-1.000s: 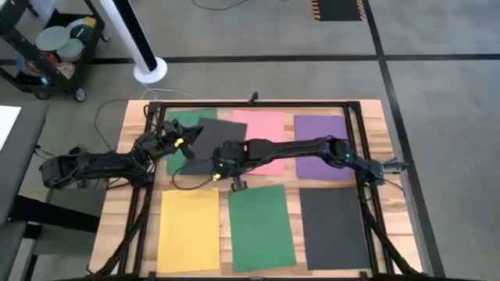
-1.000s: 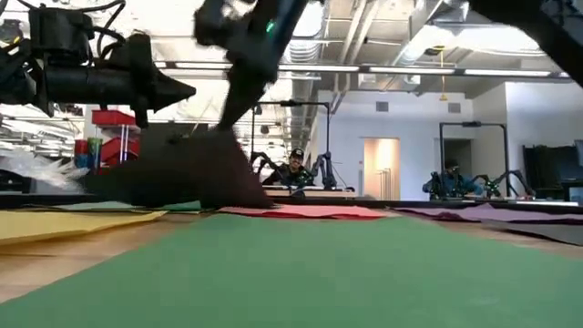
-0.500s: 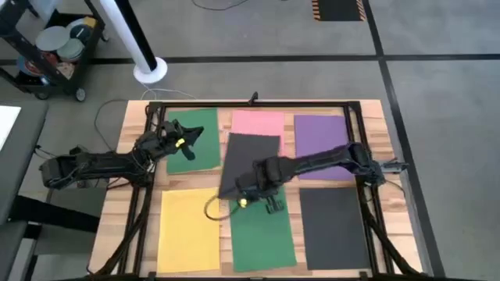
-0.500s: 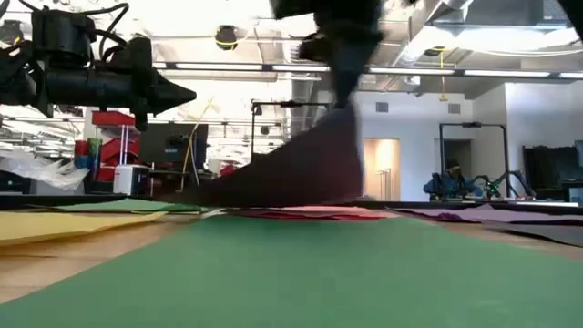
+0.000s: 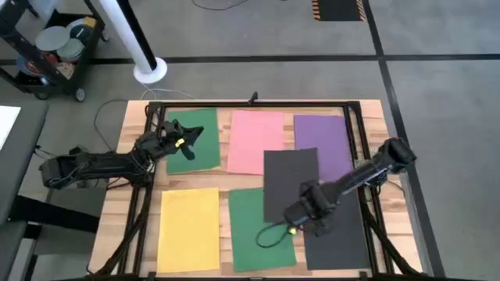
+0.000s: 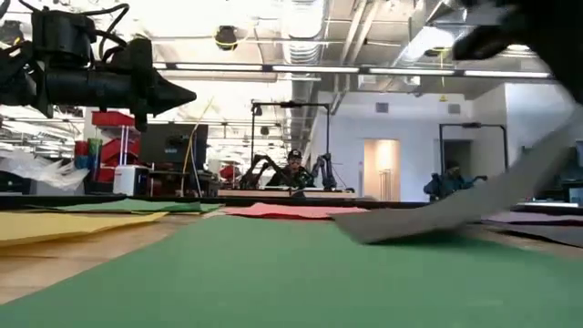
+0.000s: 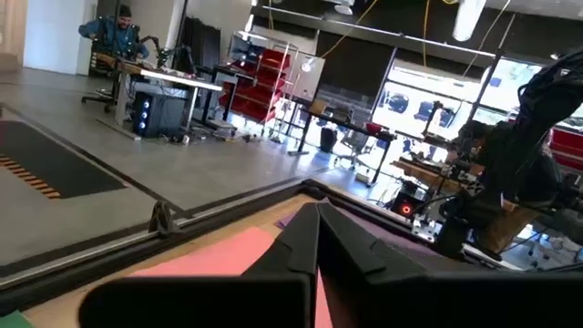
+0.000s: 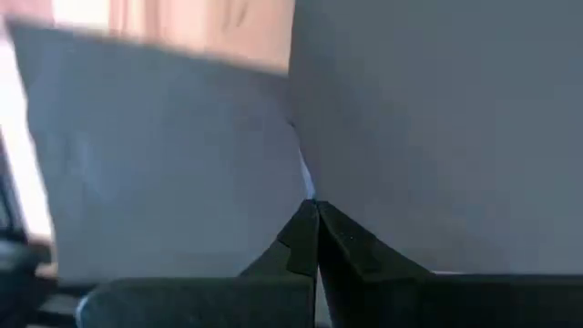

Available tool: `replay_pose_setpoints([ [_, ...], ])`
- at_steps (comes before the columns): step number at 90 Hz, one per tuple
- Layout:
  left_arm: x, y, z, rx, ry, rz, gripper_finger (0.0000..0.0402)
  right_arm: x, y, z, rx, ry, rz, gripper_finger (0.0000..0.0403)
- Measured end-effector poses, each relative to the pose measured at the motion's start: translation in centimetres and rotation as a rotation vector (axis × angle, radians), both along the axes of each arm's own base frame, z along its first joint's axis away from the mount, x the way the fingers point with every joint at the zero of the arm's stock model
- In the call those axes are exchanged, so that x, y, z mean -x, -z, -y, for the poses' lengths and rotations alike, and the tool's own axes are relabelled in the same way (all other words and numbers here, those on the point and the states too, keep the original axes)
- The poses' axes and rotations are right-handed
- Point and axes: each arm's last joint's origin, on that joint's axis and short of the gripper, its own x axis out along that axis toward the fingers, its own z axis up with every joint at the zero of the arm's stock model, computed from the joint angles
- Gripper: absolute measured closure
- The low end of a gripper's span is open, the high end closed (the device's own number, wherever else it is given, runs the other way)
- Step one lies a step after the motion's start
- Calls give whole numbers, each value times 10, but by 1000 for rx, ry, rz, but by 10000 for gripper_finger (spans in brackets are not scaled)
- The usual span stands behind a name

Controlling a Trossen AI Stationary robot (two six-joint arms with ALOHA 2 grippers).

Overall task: Organize paper
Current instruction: Stack the top black paper on top of the black paper

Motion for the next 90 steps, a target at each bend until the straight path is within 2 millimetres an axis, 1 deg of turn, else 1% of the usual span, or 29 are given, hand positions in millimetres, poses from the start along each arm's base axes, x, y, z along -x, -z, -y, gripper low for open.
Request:
replay_pose_setpoints([
  [18, 3, 0, -4, -5, -40, -2, 401, 29, 16, -25, -31, -54, -53, 403],
  [34, 6, 0, -10, 11, -43, 8, 401, 53, 18, -57, -104, -161, -73, 403],
  [51, 10, 0, -15, 26, -70, 16, 401, 81, 17, -84, -137, -209, -107, 403],
  [58, 11, 1, -16, 28, -78, 12, 401, 88, 17, -95, -173, -184, -100, 403],
  [70, 12, 1, -18, 31, -81, 9, 401, 96, 17, -109, -216, -75, -95, 403],
  [80, 13, 2, -20, 35, -92, 4, 401, 105, 17, -117, -214, -1, -102, 403],
  [90, 14, 1, -21, 34, -97, 4, 401, 117, 17, -122, -187, 18, -123, 403],
])
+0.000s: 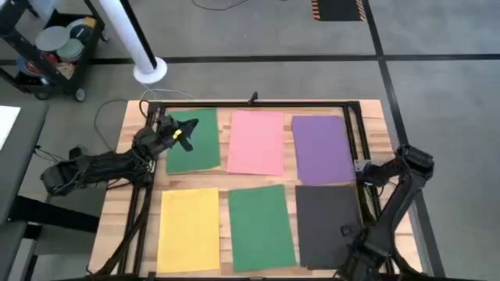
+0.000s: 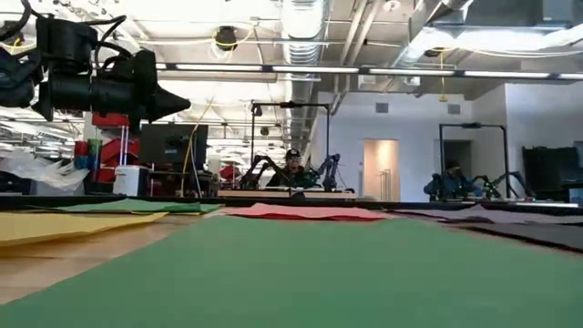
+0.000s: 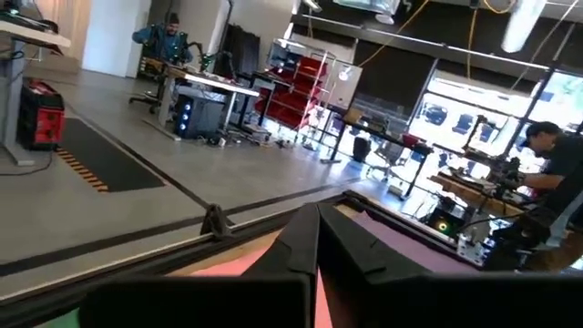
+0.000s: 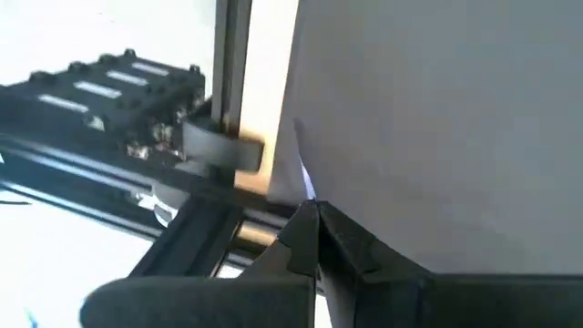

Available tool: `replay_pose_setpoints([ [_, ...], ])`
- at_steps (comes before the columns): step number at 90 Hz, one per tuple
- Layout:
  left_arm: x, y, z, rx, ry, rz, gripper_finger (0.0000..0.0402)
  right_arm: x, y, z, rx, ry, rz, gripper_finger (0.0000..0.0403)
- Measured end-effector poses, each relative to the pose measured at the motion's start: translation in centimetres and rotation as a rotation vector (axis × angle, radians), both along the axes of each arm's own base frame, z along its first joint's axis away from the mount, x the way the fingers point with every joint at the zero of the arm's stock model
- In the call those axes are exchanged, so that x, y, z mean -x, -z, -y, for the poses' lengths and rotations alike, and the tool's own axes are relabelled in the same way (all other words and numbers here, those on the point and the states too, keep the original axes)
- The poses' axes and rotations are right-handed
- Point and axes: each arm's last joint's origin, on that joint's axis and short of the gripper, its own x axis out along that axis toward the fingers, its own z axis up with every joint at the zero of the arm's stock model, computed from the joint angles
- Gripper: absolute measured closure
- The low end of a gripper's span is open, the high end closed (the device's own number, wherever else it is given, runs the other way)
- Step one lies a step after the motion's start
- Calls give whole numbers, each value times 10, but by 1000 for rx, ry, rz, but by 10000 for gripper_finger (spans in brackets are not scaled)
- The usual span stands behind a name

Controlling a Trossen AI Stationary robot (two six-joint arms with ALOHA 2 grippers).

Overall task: Organize paper
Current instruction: Stack the top black paper on top of the black paper

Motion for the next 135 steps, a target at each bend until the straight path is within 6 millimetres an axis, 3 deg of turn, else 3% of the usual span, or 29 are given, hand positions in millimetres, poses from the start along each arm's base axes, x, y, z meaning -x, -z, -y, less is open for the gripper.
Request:
replay_pose_setpoints([
  [15, 1, 0, -1, 4, 12, 2, 402, 14, 0, -6, 14, 3, -33, 403],
  [63, 1, 1, -1, 8, 23, -3, 402, 27, 0, -10, 37, -22, -47, 401],
  [83, 1, 1, -1, 9, 23, -4, 402, 25, 0, -6, 89, 81, -81, 334],
  [114, 1, 1, -1, 14, 22, -6, 401, 8, 1, 1, 101, 215, -96, 212],
  [125, 1, 1, -1, 15, 28, -6, 401, -9, 1, 7, 95, 277, -30, 213],
  [135, 0, 1, 0, 22, 39, -1, 402, -36, 1, 16, 99, 370, 133, 255],
])
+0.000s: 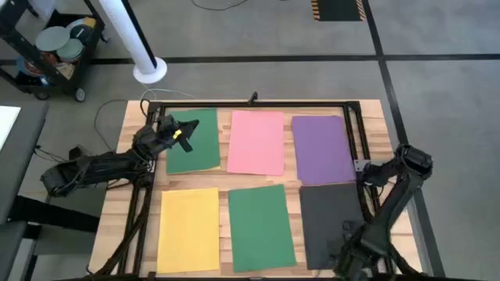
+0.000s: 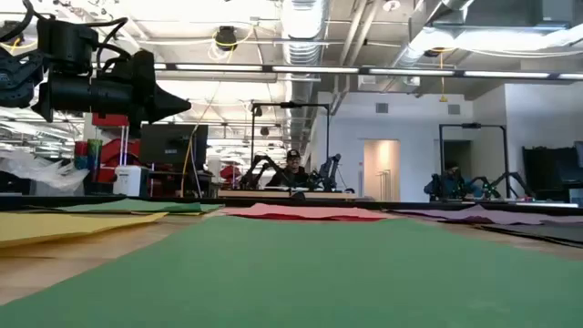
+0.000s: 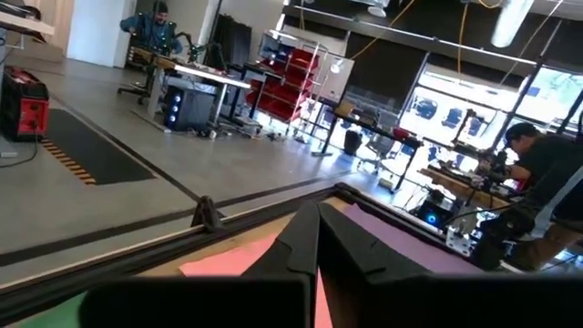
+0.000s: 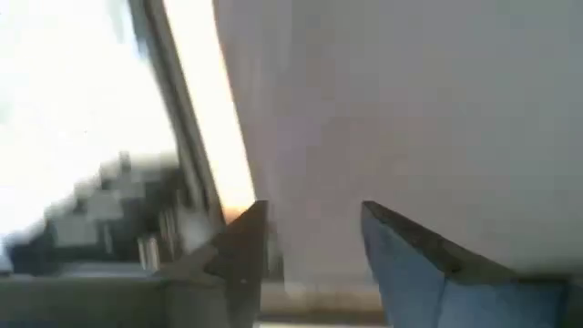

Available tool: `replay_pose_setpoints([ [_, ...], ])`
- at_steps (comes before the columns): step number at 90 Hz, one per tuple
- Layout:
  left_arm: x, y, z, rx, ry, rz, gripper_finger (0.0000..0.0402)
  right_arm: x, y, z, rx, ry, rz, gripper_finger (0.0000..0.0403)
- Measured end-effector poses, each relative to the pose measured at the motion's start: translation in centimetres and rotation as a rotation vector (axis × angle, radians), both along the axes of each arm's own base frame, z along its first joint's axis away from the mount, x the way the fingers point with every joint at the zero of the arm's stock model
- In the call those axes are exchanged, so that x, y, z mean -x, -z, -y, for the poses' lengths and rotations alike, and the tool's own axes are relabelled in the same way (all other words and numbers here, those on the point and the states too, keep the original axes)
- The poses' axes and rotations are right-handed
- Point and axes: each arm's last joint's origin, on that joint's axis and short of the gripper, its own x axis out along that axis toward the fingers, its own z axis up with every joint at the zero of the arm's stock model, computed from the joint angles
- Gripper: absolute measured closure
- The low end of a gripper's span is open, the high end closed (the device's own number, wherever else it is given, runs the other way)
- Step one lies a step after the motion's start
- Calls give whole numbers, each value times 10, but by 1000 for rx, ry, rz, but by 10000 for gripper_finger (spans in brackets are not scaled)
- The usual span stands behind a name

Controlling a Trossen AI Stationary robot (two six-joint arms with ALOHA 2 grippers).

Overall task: Organize paper
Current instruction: Stack the top black paper on top of the black paper

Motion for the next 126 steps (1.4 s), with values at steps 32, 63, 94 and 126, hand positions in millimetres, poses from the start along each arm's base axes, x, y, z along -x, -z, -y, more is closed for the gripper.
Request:
replay_pose_setpoints([
  [32, 0, 2, 0, 24, 20, -15, 401, -78, 33, 22, 35, 122, 230, 400],
  [63, -1, 4, 0, 44, 20, -26, 401, -122, 57, 95, 345, 393, 215, 402],
  [94, -1, 7, 0, 46, 18, -52, 401, -130, 88, 164, 339, 564, 103, 403],
  [126, 0, 11, 0, 72, 18, -84, 401, -119, 89, 171, 387, 627, 4, 403],
])
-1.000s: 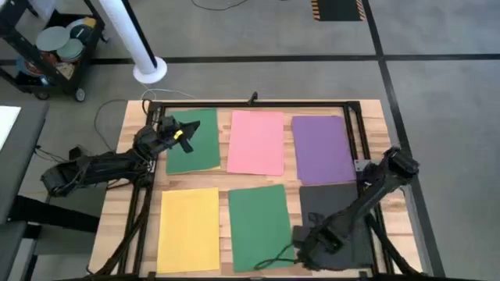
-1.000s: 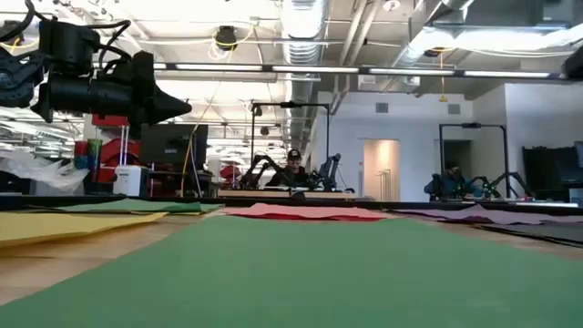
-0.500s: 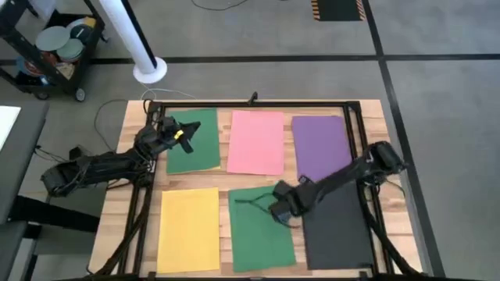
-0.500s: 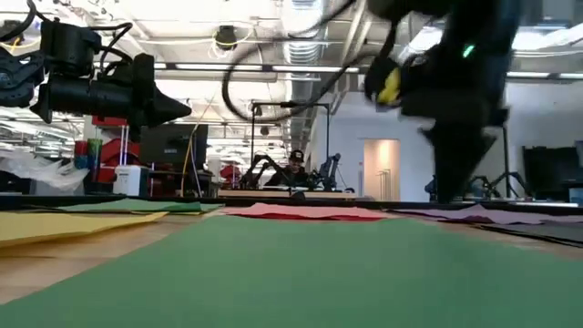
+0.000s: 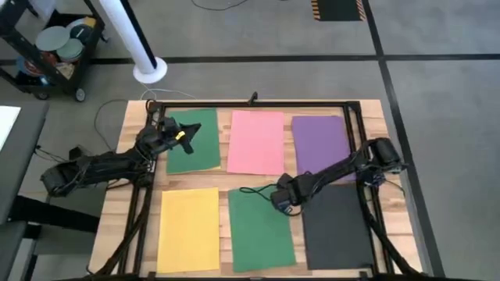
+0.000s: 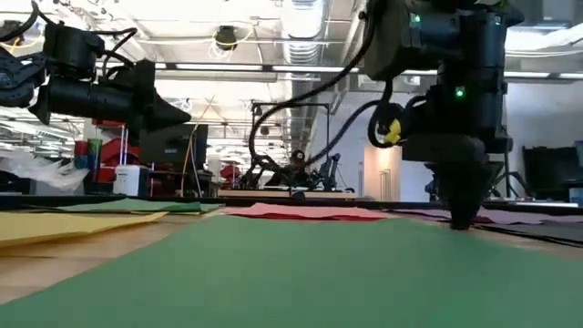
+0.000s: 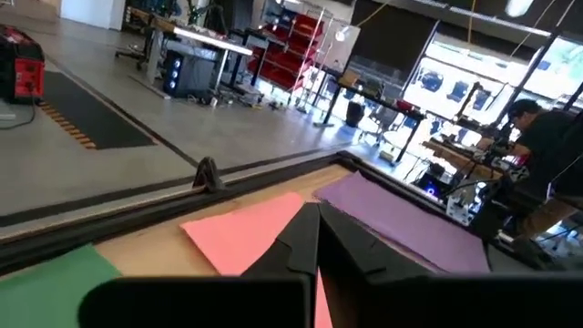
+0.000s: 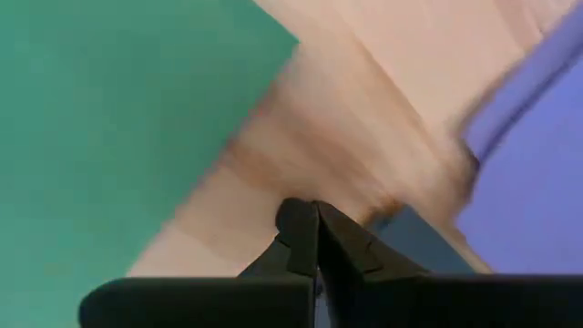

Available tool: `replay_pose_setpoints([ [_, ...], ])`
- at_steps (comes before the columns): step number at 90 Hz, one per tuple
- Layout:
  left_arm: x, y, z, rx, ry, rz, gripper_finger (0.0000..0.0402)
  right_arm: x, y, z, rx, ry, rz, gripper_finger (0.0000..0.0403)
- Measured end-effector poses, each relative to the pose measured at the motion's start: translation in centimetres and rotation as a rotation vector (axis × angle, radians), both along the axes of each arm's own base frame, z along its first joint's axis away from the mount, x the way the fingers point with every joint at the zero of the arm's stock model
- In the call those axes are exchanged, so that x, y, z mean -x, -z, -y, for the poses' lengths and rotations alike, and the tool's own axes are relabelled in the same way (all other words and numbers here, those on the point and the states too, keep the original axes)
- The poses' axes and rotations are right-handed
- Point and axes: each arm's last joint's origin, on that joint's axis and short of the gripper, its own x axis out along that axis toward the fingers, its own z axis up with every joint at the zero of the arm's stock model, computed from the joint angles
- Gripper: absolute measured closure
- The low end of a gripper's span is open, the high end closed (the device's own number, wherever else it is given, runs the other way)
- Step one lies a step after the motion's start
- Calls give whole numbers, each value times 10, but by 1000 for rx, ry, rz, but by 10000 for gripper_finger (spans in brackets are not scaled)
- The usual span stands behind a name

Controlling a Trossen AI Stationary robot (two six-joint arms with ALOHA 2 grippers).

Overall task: Organize paper
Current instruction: Stack the top black paper on top of the black paper, then adjust the stacked purple paper

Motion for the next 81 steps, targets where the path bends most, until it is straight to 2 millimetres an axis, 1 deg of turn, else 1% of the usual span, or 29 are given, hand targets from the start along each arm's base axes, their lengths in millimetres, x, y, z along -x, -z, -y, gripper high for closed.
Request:
replay_pose_setpoints([
  [26, 0, 1, 0, 6, 0, -6, 402, 4, 0, 2, 32, 23, -30, 403],
  [45, 0, 1, 0, 6, 0, -7, 401, 2, 0, 8, 29, 26, -33, 403],
  [56, 0, 1, 0, -1, 1, -12, 401, -2, -2, 8, 26, 3, -18, 403],
  [63, 0, 1, 0, -5, 0, -14, 401, -8, -7, 6, 29, -14, 16, 403],
  [72, 0, 1, 0, -6, 0, -14, 401, -16, -18, 1, 53, -58, 57, 403],
  [81, 0, 1, 0, -6, 0, -14, 401, -17, -32, 0, 89, -88, 81, 403],
])
